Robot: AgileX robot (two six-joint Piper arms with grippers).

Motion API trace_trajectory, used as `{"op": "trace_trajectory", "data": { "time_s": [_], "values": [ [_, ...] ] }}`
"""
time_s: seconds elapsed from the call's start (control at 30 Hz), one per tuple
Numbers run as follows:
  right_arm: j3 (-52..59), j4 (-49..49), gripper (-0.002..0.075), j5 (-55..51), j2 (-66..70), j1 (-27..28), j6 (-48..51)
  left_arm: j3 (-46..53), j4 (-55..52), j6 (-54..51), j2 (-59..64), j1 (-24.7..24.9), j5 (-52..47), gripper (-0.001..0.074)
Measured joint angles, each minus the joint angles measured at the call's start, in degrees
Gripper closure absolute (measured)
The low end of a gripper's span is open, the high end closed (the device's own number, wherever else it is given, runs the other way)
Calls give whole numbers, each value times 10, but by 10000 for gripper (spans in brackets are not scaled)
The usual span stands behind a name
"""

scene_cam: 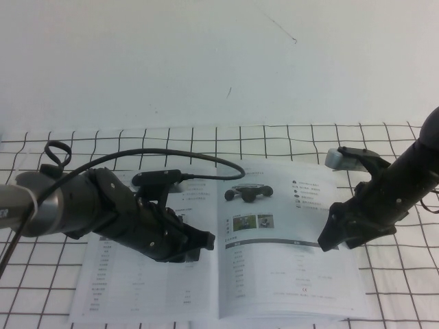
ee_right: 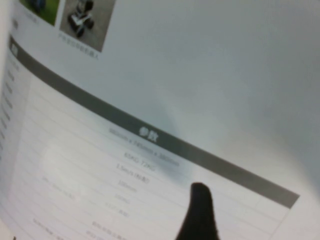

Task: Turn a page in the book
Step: Open the closed book

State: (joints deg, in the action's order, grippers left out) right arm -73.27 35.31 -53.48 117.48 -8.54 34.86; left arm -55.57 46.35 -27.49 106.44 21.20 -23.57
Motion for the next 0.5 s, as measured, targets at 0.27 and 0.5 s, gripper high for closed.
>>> {"op": "trace_trajectory", "data": {
  "time_s": [0.27, 0.5],
  "values": [
    [0, 3, 195, 0, 1, 0, -6, 0, 6, 0, 0, 0, 0, 738],
    [-4, 23, 196, -3, 7, 0, 2, 0, 6, 0, 0, 0, 0, 739]
  ]
}}
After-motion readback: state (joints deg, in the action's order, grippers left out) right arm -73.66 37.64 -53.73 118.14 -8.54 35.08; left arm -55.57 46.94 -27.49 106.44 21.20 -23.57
